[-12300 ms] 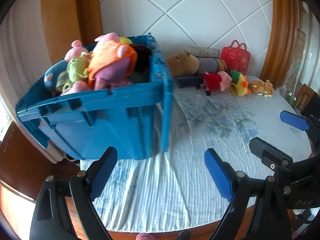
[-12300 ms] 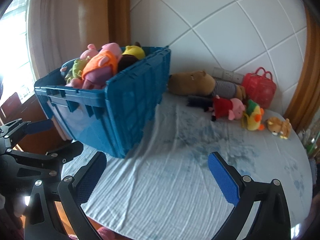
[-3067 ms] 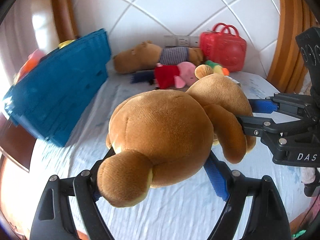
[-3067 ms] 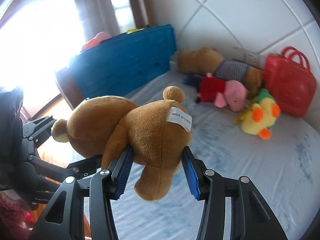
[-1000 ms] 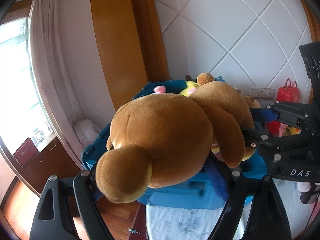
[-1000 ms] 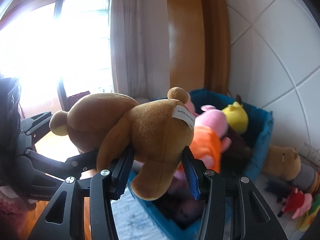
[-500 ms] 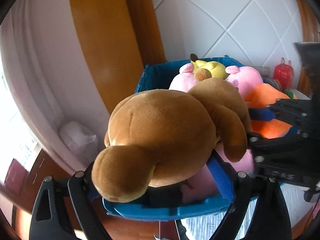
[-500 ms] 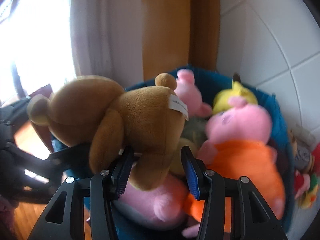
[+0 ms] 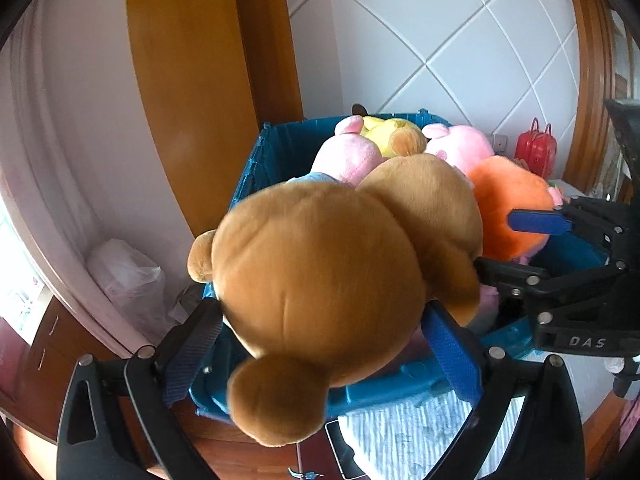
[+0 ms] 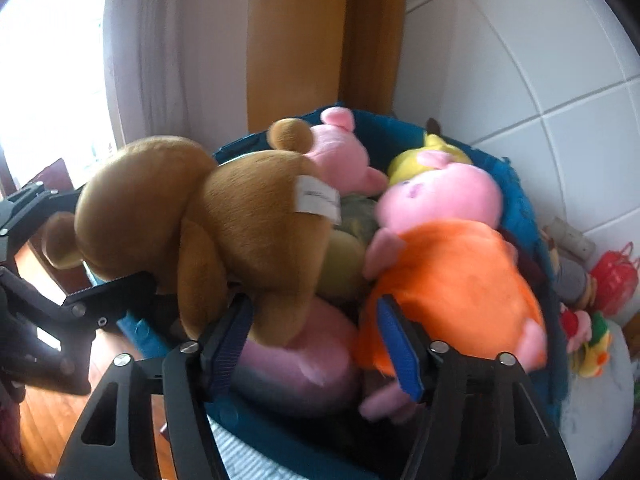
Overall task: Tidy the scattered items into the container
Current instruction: 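Lower the teddy bear onto the crate's toys and open both tools, then withdraw both tools from the crate back over the bed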
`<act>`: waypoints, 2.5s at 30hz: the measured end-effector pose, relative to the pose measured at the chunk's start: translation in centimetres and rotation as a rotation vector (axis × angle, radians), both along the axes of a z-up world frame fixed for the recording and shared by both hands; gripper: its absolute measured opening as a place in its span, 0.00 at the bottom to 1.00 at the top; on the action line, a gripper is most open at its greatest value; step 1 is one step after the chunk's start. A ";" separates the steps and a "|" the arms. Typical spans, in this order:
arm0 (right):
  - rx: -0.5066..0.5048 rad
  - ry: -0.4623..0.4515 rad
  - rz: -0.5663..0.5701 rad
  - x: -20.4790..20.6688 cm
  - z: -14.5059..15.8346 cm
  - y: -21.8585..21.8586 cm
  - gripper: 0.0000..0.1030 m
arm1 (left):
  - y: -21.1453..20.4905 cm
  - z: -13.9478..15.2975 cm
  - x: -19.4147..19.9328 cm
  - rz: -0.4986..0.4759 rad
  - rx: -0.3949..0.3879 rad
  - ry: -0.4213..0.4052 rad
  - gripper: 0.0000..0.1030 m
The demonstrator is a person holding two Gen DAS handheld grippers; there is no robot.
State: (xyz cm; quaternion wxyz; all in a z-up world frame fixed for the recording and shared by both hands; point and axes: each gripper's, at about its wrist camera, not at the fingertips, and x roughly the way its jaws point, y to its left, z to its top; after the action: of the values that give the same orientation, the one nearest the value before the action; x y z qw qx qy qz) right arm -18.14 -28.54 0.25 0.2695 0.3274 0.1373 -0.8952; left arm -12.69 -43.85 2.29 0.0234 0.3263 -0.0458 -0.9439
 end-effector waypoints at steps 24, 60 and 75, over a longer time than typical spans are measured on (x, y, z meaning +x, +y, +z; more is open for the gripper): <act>-0.088 0.058 0.041 3.5 1.4 7.0 1.00 | 6.6 0.2 4.1 0.181 0.058 0.020 0.98; -0.103 0.033 -0.044 10.7 0.6 19.4 1.00 | 18.6 -1.6 9.5 0.096 0.078 0.002 0.98; -0.100 0.021 -0.155 11.9 -0.3 25.3 1.00 | 23.7 -2.2 8.8 -0.020 0.057 -0.026 0.98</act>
State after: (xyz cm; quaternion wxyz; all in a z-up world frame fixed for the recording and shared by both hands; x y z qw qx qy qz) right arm -6.24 -3.21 -0.06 0.2140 0.3138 0.0693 -0.9225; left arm -3.90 -20.19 0.07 0.0039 0.3385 -0.0226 -0.9407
